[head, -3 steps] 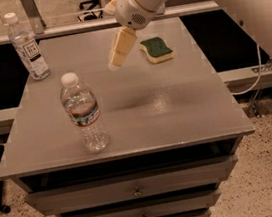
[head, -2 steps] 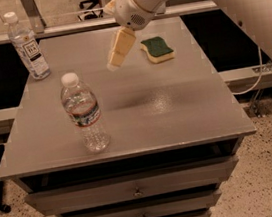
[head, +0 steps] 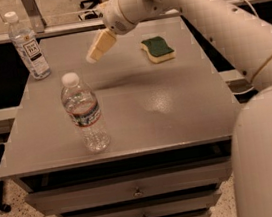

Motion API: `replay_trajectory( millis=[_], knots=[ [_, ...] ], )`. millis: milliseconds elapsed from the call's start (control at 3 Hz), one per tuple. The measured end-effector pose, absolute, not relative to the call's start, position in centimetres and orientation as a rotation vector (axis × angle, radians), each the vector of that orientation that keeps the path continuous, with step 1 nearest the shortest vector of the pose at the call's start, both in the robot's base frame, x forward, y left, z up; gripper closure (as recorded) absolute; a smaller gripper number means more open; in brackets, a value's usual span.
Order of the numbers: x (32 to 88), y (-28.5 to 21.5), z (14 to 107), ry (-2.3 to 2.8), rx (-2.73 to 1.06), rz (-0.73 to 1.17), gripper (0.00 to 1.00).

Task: Knock blue plastic bottle over

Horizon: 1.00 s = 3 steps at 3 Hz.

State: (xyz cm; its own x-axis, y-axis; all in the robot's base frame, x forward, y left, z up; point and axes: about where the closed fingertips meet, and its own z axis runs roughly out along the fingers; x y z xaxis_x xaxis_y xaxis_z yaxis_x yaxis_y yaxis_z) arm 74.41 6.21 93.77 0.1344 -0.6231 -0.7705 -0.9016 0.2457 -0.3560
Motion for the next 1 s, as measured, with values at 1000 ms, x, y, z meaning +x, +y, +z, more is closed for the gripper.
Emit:
replay_trajectory(
  millis=[1000],
  knots=[
    [81.7, 17.3, 95.2, 1.451, -1.131, 0.646, 0.0]
  ],
)
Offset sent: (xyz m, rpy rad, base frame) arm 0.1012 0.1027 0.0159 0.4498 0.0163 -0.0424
